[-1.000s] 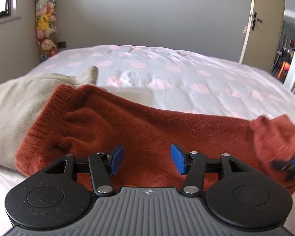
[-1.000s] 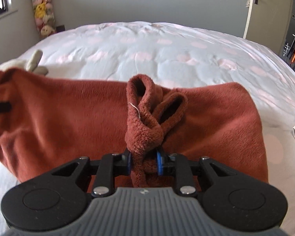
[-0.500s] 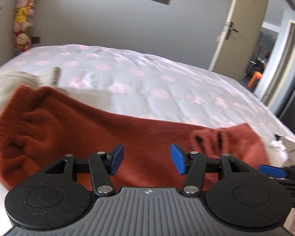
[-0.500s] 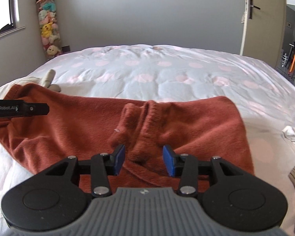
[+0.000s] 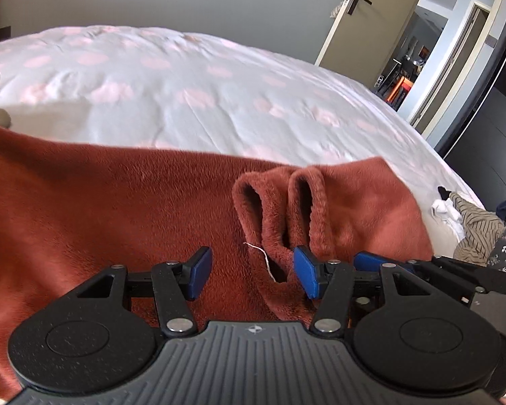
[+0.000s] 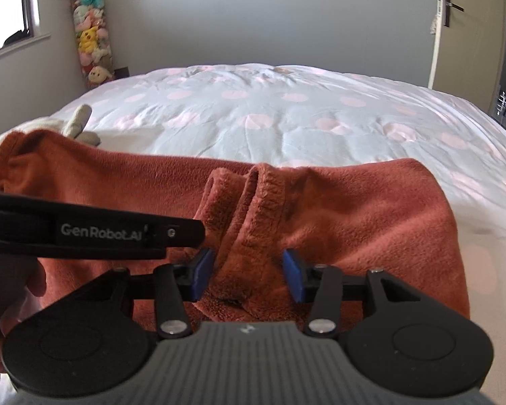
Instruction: Fold clothes
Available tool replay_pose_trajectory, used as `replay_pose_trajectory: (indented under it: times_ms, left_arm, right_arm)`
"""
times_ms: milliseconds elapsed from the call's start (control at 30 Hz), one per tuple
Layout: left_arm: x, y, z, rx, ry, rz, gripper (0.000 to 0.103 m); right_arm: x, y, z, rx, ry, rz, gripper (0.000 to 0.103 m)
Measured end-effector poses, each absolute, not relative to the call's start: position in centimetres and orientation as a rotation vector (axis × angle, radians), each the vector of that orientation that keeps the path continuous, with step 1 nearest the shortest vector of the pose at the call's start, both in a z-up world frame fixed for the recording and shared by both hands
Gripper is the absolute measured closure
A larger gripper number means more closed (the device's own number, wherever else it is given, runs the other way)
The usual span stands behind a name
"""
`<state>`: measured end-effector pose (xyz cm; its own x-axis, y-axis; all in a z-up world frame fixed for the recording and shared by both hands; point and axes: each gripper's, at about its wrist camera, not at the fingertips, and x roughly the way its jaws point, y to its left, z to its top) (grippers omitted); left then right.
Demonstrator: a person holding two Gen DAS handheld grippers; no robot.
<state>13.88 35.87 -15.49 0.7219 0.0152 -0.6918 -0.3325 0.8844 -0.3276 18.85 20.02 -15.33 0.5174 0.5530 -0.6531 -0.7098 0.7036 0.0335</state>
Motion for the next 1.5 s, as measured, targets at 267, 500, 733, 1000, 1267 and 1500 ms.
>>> replay_pose_trajectory:
  times_ms: [267, 500, 733, 1000, 1267, 1500]
  left_arm:
    - [13.6, 36.7, -17.8, -0.461, 0.817, 0.232, 0.090]
    - [13.0, 37.1, -18.0, -0.463, 0.825, 0.238, 0.090]
    - [12.7, 37.1, -18.4, -0.432, 0.837, 0.228, 0.091]
    - [12.2, 37.8, -18.5, -0.477, 0.827, 0.219, 0.091]
    - [11.7, 38.2, -18.3, -0.499, 0.812, 0.218, 0.091]
    - [10.8, 40.2, -17.7, -0.554, 0.785, 0.240, 0.091]
  right_arm:
    - [19.3, 18.6, -15.7, -0.207, 0.715, 0.711, 0.058]
    - [19.5, 21.8, -14.1, -0.257, 0.648, 0.733, 0.050]
    - [21.6, 24.7, -17.5, -0.377, 0.709, 0.682, 0.063]
    - [21.2, 20.4, -11.3, -0.214, 0.634, 0.675, 0.085]
    - [20.6, 20.6, -8.1, -0.086, 0.670, 0.757, 0.086]
    - [21.2, 23.2, -13.9, -0.132, 0.802, 0.754, 0.082]
